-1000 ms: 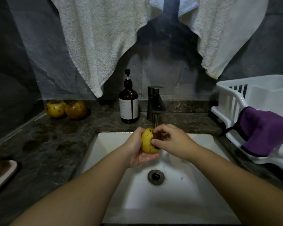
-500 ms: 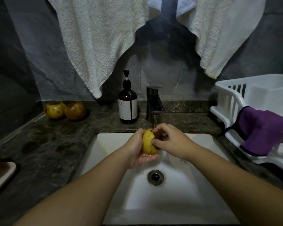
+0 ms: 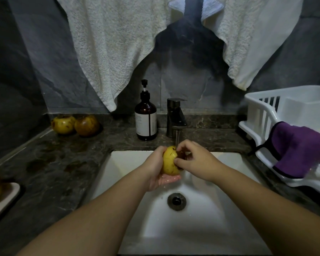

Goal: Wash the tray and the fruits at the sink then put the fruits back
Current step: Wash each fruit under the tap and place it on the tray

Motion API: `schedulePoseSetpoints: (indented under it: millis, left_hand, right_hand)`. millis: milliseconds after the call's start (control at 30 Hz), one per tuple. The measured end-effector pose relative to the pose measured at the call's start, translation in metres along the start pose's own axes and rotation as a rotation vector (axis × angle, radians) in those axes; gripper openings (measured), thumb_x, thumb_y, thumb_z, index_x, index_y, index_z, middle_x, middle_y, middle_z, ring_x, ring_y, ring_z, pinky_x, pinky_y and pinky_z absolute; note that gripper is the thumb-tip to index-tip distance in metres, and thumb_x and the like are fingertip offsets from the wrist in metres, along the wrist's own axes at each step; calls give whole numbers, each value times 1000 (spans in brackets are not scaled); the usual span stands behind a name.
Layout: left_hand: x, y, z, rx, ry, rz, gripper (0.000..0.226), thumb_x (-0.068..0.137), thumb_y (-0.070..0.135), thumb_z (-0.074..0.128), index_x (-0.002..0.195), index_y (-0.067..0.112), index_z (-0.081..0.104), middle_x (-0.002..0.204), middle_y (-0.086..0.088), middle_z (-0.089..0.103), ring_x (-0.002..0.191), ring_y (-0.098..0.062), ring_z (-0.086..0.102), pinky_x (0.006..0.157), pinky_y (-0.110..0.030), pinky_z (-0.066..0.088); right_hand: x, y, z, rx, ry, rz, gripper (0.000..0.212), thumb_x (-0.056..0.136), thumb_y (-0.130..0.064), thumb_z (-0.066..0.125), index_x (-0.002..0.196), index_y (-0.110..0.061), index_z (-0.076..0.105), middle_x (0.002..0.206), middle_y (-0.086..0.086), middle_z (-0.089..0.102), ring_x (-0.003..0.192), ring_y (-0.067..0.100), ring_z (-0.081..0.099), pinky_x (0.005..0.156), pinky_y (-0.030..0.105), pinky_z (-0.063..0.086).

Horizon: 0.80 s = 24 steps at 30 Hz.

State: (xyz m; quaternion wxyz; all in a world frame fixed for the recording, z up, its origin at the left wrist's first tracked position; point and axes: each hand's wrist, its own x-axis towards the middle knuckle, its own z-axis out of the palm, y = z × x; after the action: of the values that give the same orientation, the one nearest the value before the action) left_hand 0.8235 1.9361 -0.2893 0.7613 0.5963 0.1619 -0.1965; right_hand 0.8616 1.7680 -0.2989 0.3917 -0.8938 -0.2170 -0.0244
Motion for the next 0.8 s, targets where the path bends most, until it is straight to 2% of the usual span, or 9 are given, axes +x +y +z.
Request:
schedulePoseSetpoints:
  millis: [133,233,333,433,533,600,667,733,800]
  left_hand:
    - [2,0,0,-3,2,-8,48,105,54,44,112,13,68,115,-25,72,84,-32,71,70,-38,61]
    - [3,-1,-1,-5,6,-7,47,105,53,44,111,13,68,109,-23,73,82,-32,71,70,-38,61]
    - [4,-1,-1,0,4,-12,47,105,53,44,115,14,67,114,-24,72,85,-32,71,66,-36,63]
    - [5,-2,-2,-15,7,-20,48,106,55,43,114,14,66,112,-24,72,82,-33,72,67,-38,62]
    - [7,0,-2,-42,5,-31,53,104,62,46,119,14,64,117,-24,73,86,-34,75,66,-40,65]
    - [8,1,-2,-47,-19,-60,64,100,68,49,121,10,66,112,-24,75,82,-32,77,56,-38,65]
    - [9,1,-4,-40,-52,-95,74,95,75,49,119,7,68,108,-24,77,77,-30,78,55,-37,65]
    - [10,-1,-9,26,-73,-121,85,89,84,47,124,9,68,116,-23,75,79,-31,78,64,-39,66]
    - [9,-2,-12,100,-92,-127,92,84,90,45,129,13,66,121,-21,73,88,-33,75,67,-39,65]
  right_hand:
    - [-1,-1,-1,7,4,-3,33,84,-43,75,107,-51,53,114,-18,51,103,3,57,84,24,51]
    - [-1,-2,-1,5,15,-6,31,84,-44,75,104,-48,51,113,-16,55,99,3,57,77,23,47]
    - [-1,0,-1,-32,5,-11,23,86,-46,74,97,-49,54,108,-16,52,95,2,56,75,22,45]
    - [0,1,1,-53,12,-4,24,87,-48,72,105,-50,56,111,-17,53,100,4,57,84,27,51]
    - [0,1,3,2,2,22,41,86,-50,72,122,-48,52,120,-15,55,106,5,59,88,29,54]
    - [0,1,4,5,-36,40,63,81,-56,75,135,-46,44,122,-17,50,107,3,56,83,23,51]
    - [1,0,5,-30,-81,53,83,75,-60,79,145,-42,38,127,-15,44,111,5,53,82,20,46]
    - [3,-1,6,-25,-83,88,90,74,-58,82,149,-38,38,133,-11,43,116,9,50,87,23,48]
    - [3,0,4,103,-51,147,83,77,-54,81,148,-36,41,133,-9,47,114,12,54,84,28,53]
